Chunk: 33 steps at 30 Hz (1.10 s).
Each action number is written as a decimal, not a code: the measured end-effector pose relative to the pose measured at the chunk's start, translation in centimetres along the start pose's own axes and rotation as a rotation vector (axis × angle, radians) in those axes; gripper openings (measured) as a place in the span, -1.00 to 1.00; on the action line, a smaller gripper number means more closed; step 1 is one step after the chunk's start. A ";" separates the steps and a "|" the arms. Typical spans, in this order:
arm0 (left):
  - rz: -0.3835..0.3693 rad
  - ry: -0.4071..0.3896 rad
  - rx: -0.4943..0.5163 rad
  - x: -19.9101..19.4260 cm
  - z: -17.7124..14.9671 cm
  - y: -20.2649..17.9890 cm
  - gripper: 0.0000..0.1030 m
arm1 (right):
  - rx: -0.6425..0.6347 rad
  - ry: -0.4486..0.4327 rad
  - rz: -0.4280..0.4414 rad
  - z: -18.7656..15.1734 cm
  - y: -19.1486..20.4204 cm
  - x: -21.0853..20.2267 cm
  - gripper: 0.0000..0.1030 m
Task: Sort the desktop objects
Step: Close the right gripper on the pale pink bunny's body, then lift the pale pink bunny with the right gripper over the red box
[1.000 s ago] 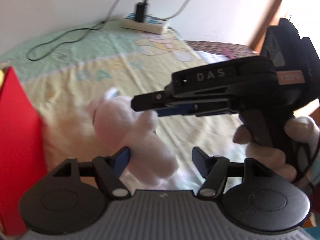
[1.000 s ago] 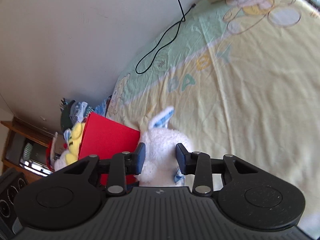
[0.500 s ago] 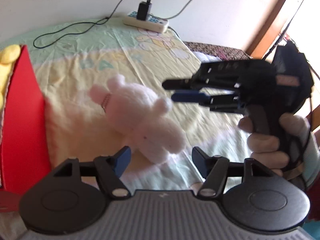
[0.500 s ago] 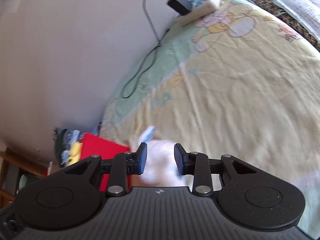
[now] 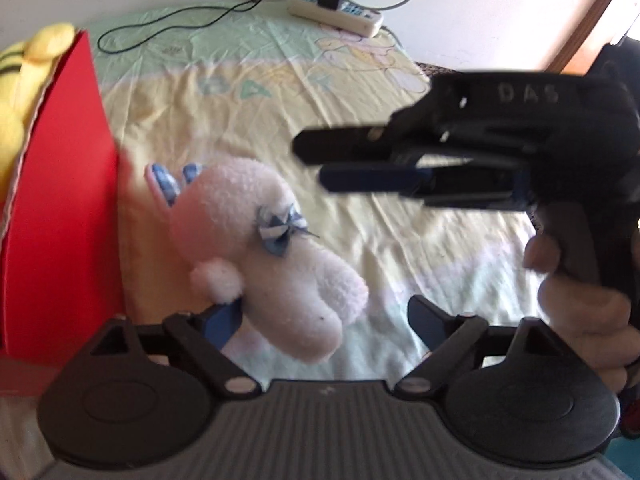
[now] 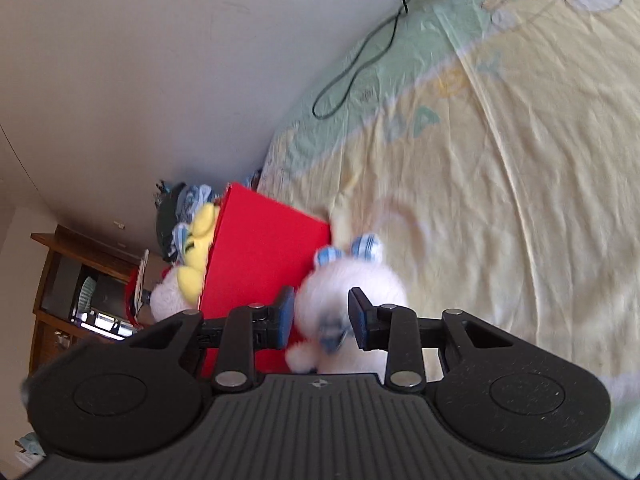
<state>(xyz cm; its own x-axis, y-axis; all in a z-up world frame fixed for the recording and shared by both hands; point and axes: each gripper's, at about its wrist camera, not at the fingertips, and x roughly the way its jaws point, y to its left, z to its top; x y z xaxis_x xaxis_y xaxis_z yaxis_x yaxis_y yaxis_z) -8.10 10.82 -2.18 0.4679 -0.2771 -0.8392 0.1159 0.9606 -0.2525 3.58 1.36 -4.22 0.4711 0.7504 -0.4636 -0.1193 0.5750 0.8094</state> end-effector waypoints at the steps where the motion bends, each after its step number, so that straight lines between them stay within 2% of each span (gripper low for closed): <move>1: 0.000 0.008 -0.016 0.2 -0.1 0.3 0.73 | -0.013 -0.011 -0.031 0.4 -0.2 0.1 -0.33; 3: -0.005 0.023 -0.052 0.7 -0.1 1.0 0.74 | -0.034 0.005 -0.087 0.8 -1.0 0.7 -0.28; 5: -0.005 0.036 -0.084 1.1 0.0 1.5 0.74 | -0.025 0.057 -0.078 0.8 -1.8 1.7 -0.11; 7: 0.001 0.037 -0.100 1.4 0.1 1.8 0.73 | -0.014 0.115 -0.060 0.1 -2.4 2.4 -0.04; 12: 0.050 0.016 -0.037 1.8 0.6 0.8 0.62 | -0.012 0.175 -0.010 -0.6 -1.9 4.0 -0.03; 16: 0.076 0.033 0.003 2.9 0.9 0.4 0.55 | 0.019 0.201 0.017 -0.5 -2.2 5.2 0.04; 20: 0.057 0.025 0.022 2.7 0.9 0.0 0.52 | 0.028 0.203 0.035 -0.5 -2.3 4.8 -0.06; 25: -0.010 -0.004 0.085 1.5 0.5 -1.6 0.46 | 0.050 0.155 0.024 -1.3 -2.3 1.6 -0.09; 29: -0.042 -0.075 0.177 -0.6 0.2 -3.4 0.46 | 0.023 0.049 0.017 -2.3 -0.9 -2.1 -0.09; 33: -0.057 -0.174 0.231 -3.5 0.7 -4.6 0.46 | -0.072 -0.092 0.013 -3.4 2.4 -4.9 -0.08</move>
<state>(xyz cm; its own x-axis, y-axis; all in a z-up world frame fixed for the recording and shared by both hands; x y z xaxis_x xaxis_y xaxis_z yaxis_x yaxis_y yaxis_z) -9.67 7.42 2.28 0.5959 -0.3422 -0.7265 0.3332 0.9285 -0.1640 -1.95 0.21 -1.21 0.5467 0.7271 -0.4152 -0.1874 0.5896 0.7857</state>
